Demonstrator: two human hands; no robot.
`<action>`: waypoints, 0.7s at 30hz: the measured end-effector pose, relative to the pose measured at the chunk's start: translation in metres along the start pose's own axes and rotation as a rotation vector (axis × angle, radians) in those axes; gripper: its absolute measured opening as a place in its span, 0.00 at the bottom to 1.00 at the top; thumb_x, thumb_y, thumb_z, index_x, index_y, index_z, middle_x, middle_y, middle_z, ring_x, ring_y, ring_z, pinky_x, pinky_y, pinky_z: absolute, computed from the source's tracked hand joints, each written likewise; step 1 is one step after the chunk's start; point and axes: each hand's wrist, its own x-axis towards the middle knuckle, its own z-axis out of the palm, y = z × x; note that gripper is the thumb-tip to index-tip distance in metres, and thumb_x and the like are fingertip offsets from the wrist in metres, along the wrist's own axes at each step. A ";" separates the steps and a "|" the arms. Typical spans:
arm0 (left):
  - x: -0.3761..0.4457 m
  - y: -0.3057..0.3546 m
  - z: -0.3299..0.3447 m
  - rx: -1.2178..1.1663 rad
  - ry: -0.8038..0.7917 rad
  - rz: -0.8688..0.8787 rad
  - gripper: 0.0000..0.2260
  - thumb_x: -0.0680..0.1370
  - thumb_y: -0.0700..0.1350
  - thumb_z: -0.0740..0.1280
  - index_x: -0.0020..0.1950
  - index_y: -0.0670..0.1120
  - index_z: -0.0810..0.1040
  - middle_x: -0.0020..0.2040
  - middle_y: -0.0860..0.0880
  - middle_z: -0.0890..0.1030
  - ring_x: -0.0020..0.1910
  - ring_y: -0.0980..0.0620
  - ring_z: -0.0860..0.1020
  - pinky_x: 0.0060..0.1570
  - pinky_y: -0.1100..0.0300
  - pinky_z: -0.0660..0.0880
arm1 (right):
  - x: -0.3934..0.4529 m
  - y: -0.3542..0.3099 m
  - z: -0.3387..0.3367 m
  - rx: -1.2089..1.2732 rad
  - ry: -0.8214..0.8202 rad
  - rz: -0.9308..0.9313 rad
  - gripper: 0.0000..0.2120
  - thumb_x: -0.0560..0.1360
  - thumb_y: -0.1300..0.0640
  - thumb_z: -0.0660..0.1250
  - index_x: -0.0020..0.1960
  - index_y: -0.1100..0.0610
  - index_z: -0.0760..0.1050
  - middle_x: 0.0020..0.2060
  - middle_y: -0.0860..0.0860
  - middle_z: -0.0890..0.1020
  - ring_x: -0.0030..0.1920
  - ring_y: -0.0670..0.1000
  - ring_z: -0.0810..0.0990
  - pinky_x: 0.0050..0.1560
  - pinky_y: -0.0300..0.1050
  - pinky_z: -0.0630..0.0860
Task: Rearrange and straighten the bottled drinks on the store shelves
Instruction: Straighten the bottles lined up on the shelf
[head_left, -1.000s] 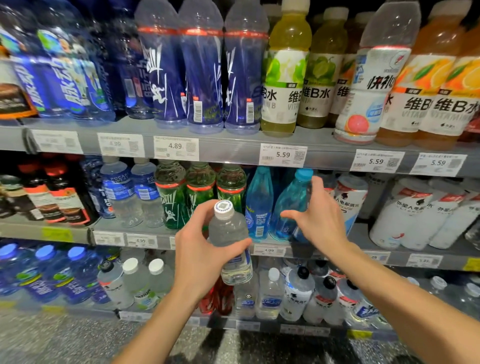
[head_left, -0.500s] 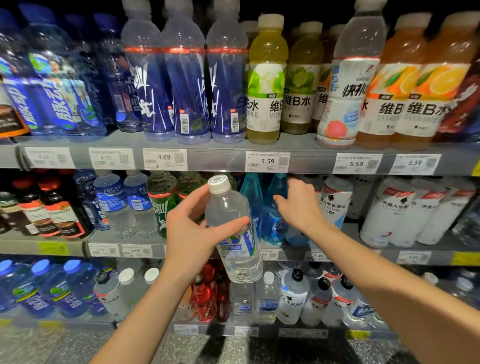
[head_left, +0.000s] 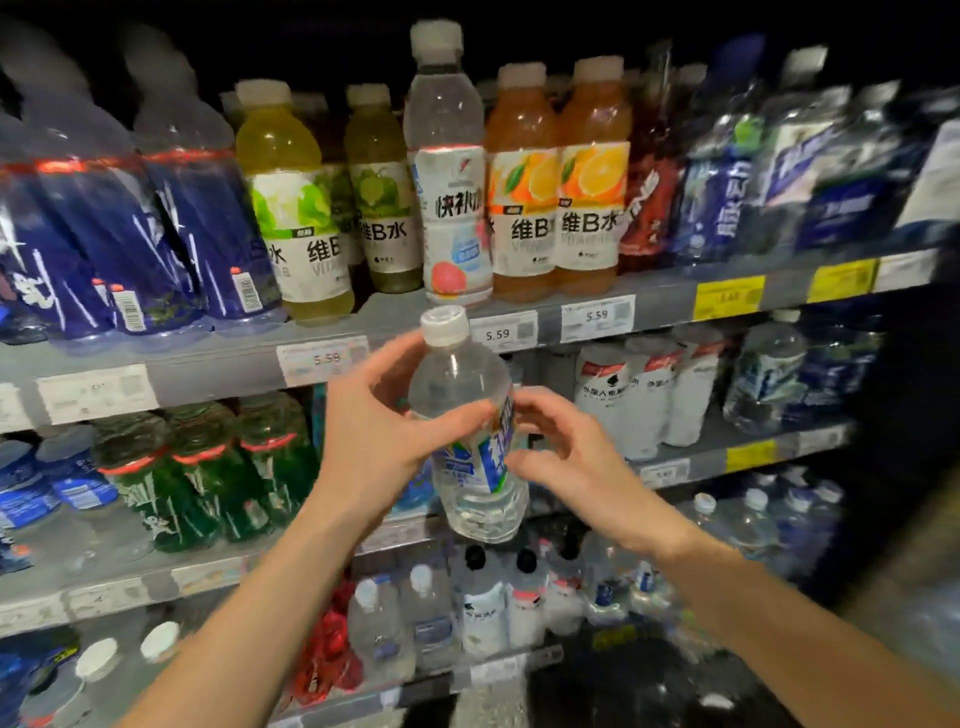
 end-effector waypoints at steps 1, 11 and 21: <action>0.004 0.000 0.014 -0.005 -0.021 0.002 0.24 0.63 0.39 0.80 0.58 0.47 0.81 0.52 0.56 0.86 0.54 0.57 0.83 0.51 0.66 0.77 | -0.005 0.000 -0.013 0.001 0.010 0.016 0.21 0.71 0.59 0.73 0.60 0.44 0.74 0.54 0.42 0.83 0.58 0.43 0.79 0.57 0.40 0.77; 0.029 -0.007 0.152 -0.068 -0.218 -0.002 0.24 0.65 0.34 0.80 0.59 0.44 0.81 0.53 0.51 0.85 0.54 0.52 0.83 0.53 0.60 0.78 | -0.045 0.015 -0.120 -0.240 0.330 0.085 0.29 0.63 0.52 0.80 0.56 0.34 0.71 0.49 0.29 0.79 0.57 0.35 0.77 0.53 0.35 0.77; 0.045 -0.036 0.235 -0.044 -0.400 -0.094 0.30 0.67 0.40 0.80 0.66 0.51 0.76 0.60 0.61 0.81 0.62 0.63 0.77 0.56 0.66 0.74 | -0.050 0.069 -0.194 -0.248 0.600 0.130 0.31 0.56 0.48 0.80 0.58 0.46 0.76 0.47 0.36 0.82 0.50 0.37 0.80 0.53 0.48 0.81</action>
